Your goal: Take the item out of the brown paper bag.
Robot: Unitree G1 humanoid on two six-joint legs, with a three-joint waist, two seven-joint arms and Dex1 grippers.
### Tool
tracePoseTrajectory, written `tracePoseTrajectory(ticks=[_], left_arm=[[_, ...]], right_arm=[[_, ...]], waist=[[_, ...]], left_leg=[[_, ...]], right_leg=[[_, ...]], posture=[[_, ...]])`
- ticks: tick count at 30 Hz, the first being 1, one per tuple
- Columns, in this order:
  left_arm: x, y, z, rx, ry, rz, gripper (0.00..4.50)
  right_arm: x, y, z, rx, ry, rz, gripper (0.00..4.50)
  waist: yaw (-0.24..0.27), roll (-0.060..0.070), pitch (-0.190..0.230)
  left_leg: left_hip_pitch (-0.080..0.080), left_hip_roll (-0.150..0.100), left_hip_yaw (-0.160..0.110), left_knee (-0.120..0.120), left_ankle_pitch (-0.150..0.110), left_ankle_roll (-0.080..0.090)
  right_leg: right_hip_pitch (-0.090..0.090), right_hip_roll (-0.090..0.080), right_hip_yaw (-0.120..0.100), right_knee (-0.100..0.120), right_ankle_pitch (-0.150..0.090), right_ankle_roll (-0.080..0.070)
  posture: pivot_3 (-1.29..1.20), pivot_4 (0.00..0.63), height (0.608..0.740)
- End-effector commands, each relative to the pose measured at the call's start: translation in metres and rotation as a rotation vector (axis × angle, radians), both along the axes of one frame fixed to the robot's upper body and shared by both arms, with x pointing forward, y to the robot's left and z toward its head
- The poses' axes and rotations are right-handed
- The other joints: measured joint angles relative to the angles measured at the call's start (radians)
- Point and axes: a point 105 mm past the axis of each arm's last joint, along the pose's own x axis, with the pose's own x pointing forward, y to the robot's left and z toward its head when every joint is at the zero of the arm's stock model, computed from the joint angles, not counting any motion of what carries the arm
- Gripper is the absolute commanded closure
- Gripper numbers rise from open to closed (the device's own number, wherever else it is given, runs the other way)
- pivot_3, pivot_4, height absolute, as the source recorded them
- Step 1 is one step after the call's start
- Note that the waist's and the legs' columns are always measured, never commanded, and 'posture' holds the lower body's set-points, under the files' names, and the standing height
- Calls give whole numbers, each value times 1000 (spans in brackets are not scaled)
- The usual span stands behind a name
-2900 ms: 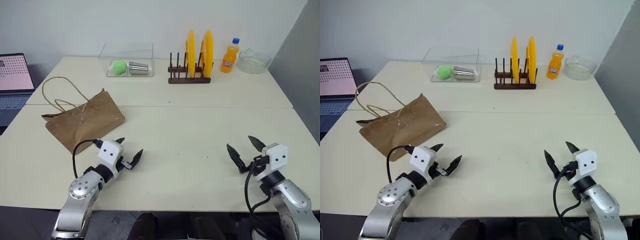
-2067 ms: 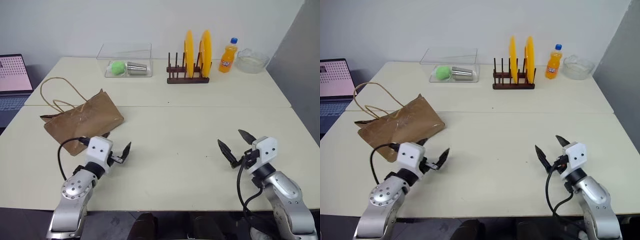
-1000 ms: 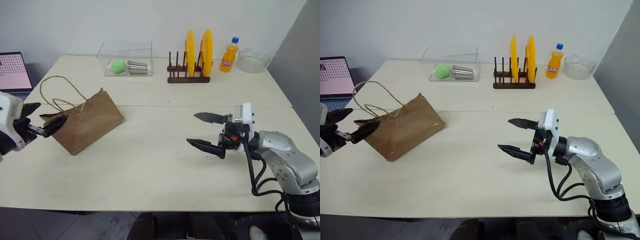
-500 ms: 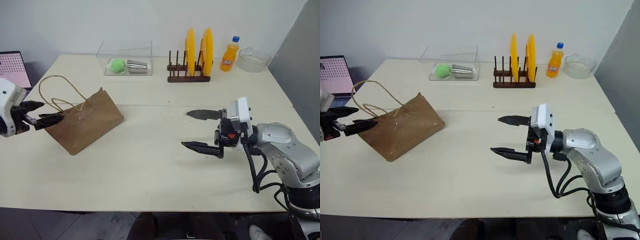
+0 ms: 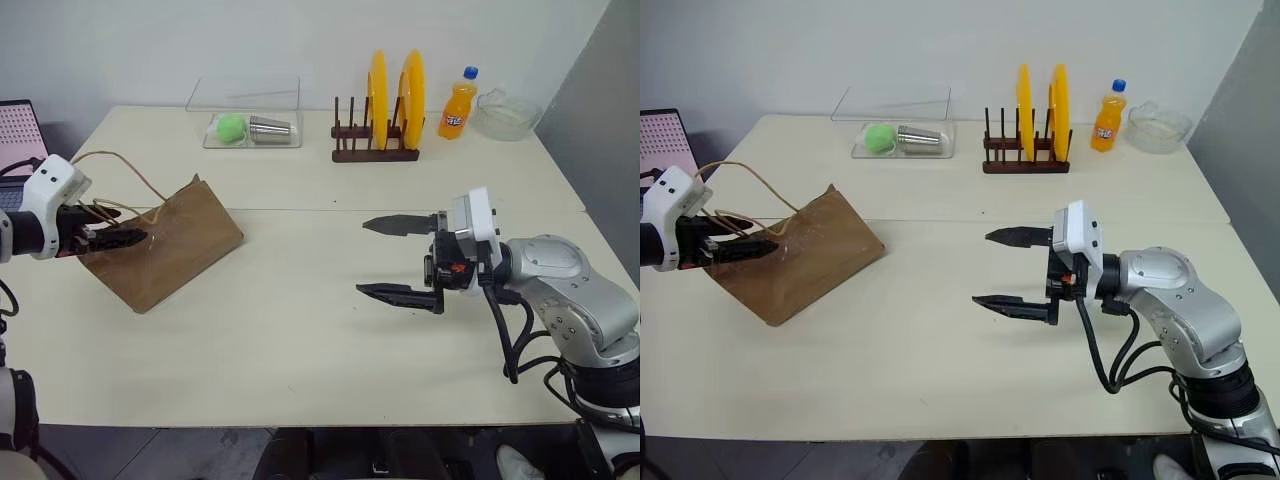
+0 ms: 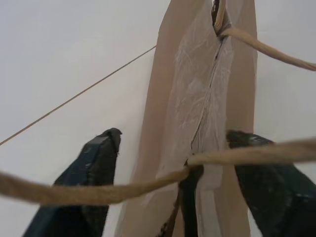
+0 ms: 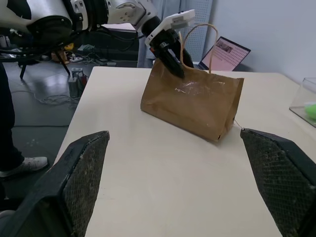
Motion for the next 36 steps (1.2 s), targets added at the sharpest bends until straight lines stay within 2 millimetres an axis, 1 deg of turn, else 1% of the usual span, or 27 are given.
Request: tracePoseTrajectory(ticks=[1, 8, 10, 13, 16, 20, 24, 25, 29, 36], left_arm=[[0, -1, 2, 30, 5, -32, 2326], [2, -6, 3, 35, -9, -75, 4419], [2, -10, 6, 34, -19, -96, 4464], [3, -25, 16, 31, -47, -176, 4464], [3, -35, 22, 45, -66, -225, 4464], [6, -60, 32, 66, -96, -333, 4464], [11, -84, 36, 97, -115, -442, 4464], [15, -92, 37, 108, -124, -470, 4464], [35, -135, 39, 147, -166, -622, 4464], [61, -195, 33, 239, -199, -828, 4464]], right_arm=[[-9, 4, 12, 7, -55, 32, 0], [-13, 3, 13, -6, -57, 48, 0], [-13, 3, 13, -10, -55, 51, 0], [-16, 1, 13, -24, -51, 63, 0], [-17, -1, 11, -41, -47, 69, 0], [-18, -6, 8, -78, -39, 68, 0], [-17, -12, 6, -98, -34, 41, 0], [-16, -14, 5, -103, -32, 29, 0], [-14, -24, -2, -142, -14, -52, 0], [-12, -37, -9, -176, 35, -206, 0]], waist=[[-1, 0, 0], [0, 0, 0], [-1, 0, 0], [-1, 0, 0], [0, 0, 0], [0, -1, 0], [1, -1, 0], [1, -1, 0], [11, -2, 1], [5, -3, 1]], left_leg=[[0, 0, 0, 0, 0, 0], [0, 0, 0, 3, 0, 0], [1, -1, 0, 3, 0, 0], [1, -1, -1, 4, 0, 0], [1, -1, -1, 6, 0, 0], [0, -1, -1, 9, 0, 0], [0, -1, -1, 13, 0, 0], [-1, -1, -1, 14, 0, 0], [-1, -1, -2, 16, 0, 0], [-2, -2, -1, 16, 0, 0]], right_leg=[[0, 0, 0, 0, 0, 0], [0, 0, 0, 4, 0, 0], [0, -1, 0, 6, 0, 0], [-1, -1, 0, 9, 0, 0], [-1, -1, 0, 11, 0, 0], [-1, -1, 0, 12, 0, 0], [0, -1, 0, 13, -1, 1], [0, -1, 0, 13, -1, 1], [1, -1, -1, 14, -1, 1], [0, -1, 0, 14, 0, 0]], posture=[[0, 150, 740], [0, 150, 740], [0, 150, 740], [0, 150, 740], [0, 150, 740], [0, 150, 740], [0, 150, 740], [0, 150, 740], [0, 150, 740], [0, 150, 740]])
